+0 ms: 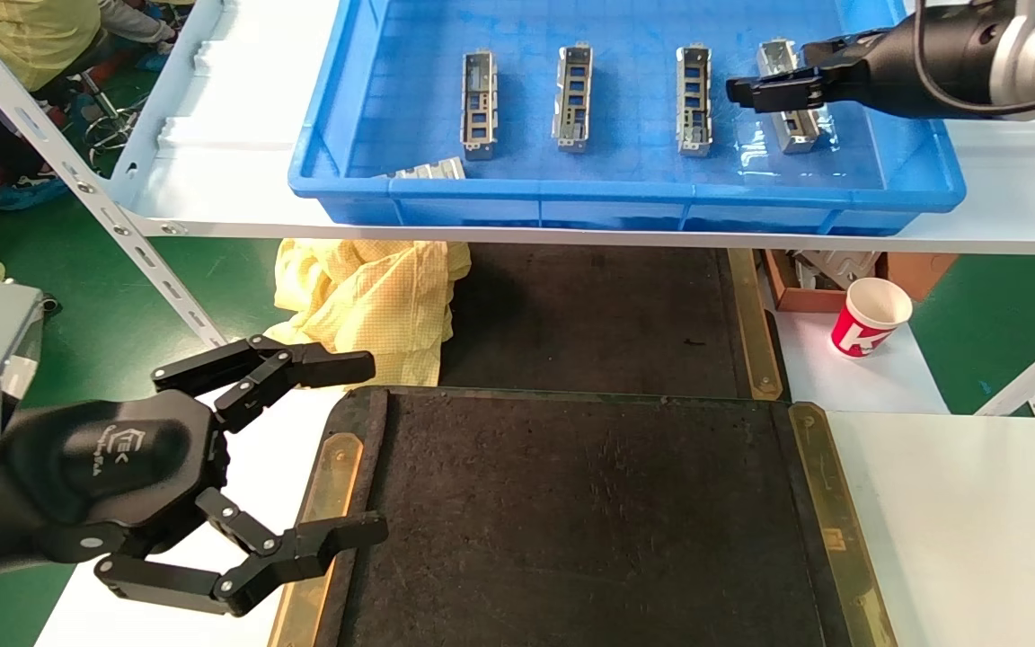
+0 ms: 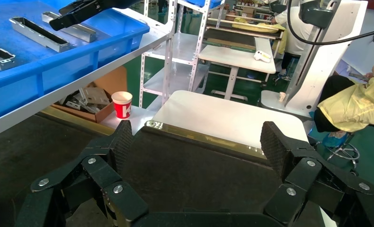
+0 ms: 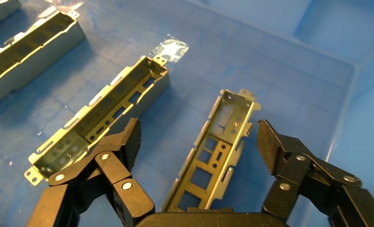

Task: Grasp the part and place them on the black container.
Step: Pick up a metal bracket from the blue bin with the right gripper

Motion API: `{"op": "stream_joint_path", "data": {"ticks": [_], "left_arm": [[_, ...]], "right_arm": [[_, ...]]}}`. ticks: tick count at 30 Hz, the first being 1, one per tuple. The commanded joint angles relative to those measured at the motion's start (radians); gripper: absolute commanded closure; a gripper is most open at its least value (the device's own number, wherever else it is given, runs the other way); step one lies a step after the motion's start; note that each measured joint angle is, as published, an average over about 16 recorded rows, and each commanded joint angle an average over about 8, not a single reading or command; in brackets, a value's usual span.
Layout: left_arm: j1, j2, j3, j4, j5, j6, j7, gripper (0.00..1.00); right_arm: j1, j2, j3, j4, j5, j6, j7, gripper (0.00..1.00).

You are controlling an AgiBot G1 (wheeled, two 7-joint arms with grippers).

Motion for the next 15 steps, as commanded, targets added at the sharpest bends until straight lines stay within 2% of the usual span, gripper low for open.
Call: {"op": "stream_joint_path", "data": {"ticks": [1,15], "left_arm": [[0.000,0.000,0.000,0.000,0.000,0.000,0.000,0.00],[0.000,0.000,0.000,0.000,0.000,0.000,0.000,0.00]], "right_arm": [[0.003,0.003,-0.003,-0.002,-0.004,-0.004,0.001,1.00],[0.008,0.012,-0.006,-0.003,-0.009,-0.043,0.001,1.00]]}}
